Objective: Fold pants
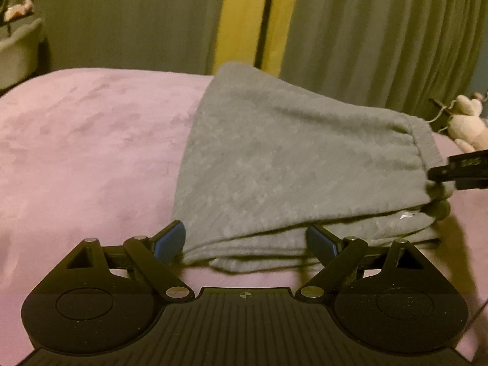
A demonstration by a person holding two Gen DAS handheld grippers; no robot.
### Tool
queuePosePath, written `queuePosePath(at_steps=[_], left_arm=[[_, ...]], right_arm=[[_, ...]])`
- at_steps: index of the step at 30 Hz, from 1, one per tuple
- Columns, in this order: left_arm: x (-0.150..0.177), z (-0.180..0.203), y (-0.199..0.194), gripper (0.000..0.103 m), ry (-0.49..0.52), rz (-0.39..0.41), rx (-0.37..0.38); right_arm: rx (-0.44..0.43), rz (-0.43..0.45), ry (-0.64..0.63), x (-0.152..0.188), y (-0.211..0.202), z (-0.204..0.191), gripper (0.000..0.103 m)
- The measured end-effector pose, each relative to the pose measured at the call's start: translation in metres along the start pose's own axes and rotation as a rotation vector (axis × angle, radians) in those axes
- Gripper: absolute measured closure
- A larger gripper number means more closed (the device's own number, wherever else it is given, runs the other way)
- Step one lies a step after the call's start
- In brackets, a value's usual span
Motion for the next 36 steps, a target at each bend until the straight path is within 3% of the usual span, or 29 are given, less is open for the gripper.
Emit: queuePosePath(at_steps=[2, 5, 6, 7, 10, 13, 16, 19, 26, 29, 36], left_arm=[[-0.002, -0.005, -0.009, 0.011, -0.034, -0.008, -0.008], [-0.007, -0.016, -0.035, 0.011, -0.174, 0.013, 0.015], [-0.011, -0.018, -0.044, 0.011, -0.216, 0.026, 0.033], [-0.015, -0.018, -0.055, 0.011, -0.243, 0.041, 0.051], [-0.032, -0.011, -0.091, 0.006, -0.232, 0.121, 0.049], [-0.048, 0.003, -0.123, 0.005, -0.162, 0.138, 0.035], [-0.052, 0.021, -0.149, 0.001, -0.085, 0.116, 0.045], [-0.038, 0.032, -0.158, 0.001, -0.027, 0.089, 0.047], [0.011, 0.034, -0.159, 0.001, -0.122, -0.061, -0.035], [0.015, 0.035, -0.162, 0.001, -0.078, -0.055, -0.065], [0.003, 0.049, -0.148, 0.001, 0.051, -0.072, -0.047]], right_arm=[[-0.004, 0.008, 0.028, -0.002, -0.015, 0.004, 0.04], [0.08, 0.013, 0.02, 0.005, -0.044, 0.011, 0.024], [0.056, 0.017, 0.032, 0.01, -0.057, 0.015, 0.009], [0.013, 0.028, 0.045, 0.016, -0.071, 0.017, 0.0], [-0.152, 0.036, 0.08, 0.038, -0.113, 0.02, 0.0], [-0.218, 0.021, 0.141, 0.063, -0.145, 0.018, 0.0], [-0.206, 0.016, 0.163, 0.081, -0.171, 0.004, 0.0], [-0.221, 0.017, 0.067, 0.091, -0.184, -0.016, 0.0], [-0.166, 0.074, -0.082, 0.101, -0.202, -0.05, 0.0], [-0.141, 0.036, -0.127, 0.105, -0.2, -0.059, 0.0], [-0.096, -0.007, -0.106, 0.103, -0.19, -0.07, 0.0]])
Point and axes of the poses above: each gripper's, at about its wrist camera, not at the fingertips, and y roughly the way its jaws point, z to its right, x to its underside, the point moved 2 cm from there along y, roughly the way its jaws point, and after that the axes turned 7 degrees about z, right-handed, at the moved point
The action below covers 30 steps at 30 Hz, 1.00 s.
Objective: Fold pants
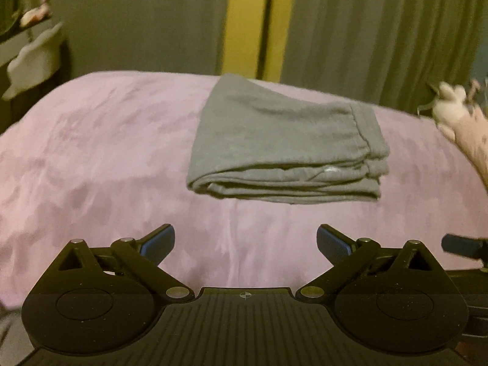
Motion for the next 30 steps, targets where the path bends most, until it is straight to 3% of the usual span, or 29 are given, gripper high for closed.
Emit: queuePosePath(at_steps=[3, 10, 16, 30], left_arm=[[-0.001, 0.004, 0.013, 0.001, 0.043, -0.023, 0.025], [-0.006, 0.005, 0.051, 0.001, 0.022, -0.056, 0.078], [-0.016, 0.006, 0.071, 0.001, 0.073, -0.051, 0.018], [-0.022, -0.016, 0.091, 0.001, 0.034, -0.078, -0.051]], right_arm=[[0.055, -0.029, -0.01, 0.002, 0.016, -0.001, 0.0], [0.094, -0.081, 0.025, -0.001, 0.054, 0.01, 0.0], [0.081, -0.098, 0.036, -0.009, 0.077, 0.013, 0.0], [0.03, -0.116, 0.06, -0.019, 0.096, 0.014, 0.0]])
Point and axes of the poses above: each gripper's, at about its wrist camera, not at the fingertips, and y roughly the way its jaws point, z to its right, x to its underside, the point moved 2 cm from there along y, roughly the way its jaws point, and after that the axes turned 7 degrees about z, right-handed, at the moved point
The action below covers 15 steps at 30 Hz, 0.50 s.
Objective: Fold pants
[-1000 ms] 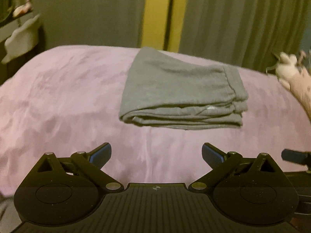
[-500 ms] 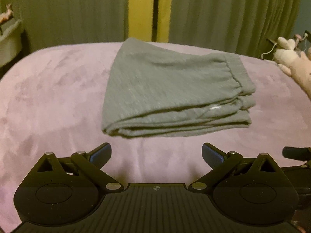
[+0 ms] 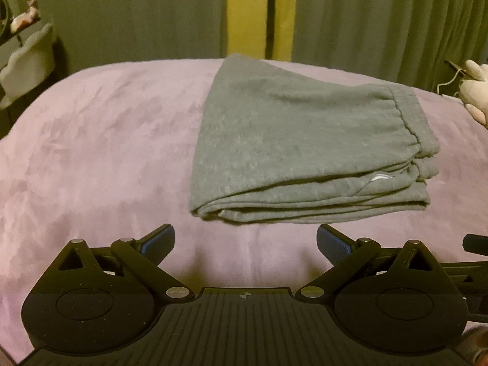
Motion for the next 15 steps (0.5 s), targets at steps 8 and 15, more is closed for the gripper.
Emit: queuePosePath(at_steps=[8, 15], left_arm=[[-0.0001, 0.0041, 0.0003, 0.001, 0.028, -0.003, -0.024], [0.0003, 0.0034, 0.0003, 0.001, 0.018, -0.02, -0.012]], right_arm=[[0.0, -0.006, 0.007, 0.0001, 0.001, 0.0042, 0.0], [0.0, -0.008, 0.026, -0.001, 0.0009, 0.0078, 0.0]])
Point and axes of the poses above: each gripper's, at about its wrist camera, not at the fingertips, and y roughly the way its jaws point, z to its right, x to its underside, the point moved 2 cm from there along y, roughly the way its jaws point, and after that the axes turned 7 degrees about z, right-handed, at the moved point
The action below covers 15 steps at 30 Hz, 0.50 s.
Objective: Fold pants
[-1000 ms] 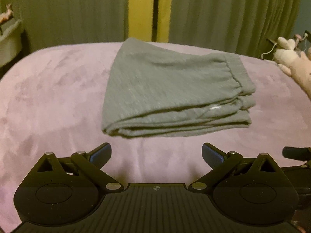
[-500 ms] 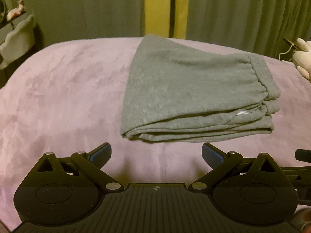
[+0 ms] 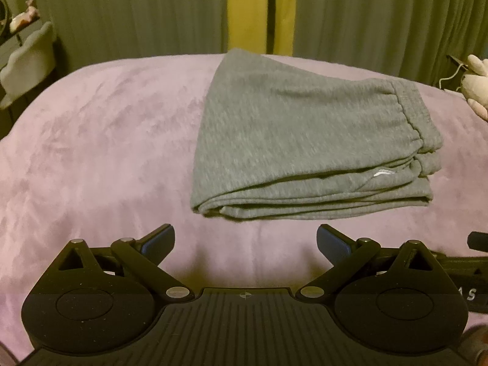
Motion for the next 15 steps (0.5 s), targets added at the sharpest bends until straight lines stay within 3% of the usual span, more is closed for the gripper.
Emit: queuePosePath(at_steps=[15], left_arm=[[0.001, 0.0019, -0.0016, 0.001, 0.023, 0.001, -0.005]], right_arm=[[0.011, 0.002, 0.011, -0.0039, -0.0021, 0.0015, 0.0]])
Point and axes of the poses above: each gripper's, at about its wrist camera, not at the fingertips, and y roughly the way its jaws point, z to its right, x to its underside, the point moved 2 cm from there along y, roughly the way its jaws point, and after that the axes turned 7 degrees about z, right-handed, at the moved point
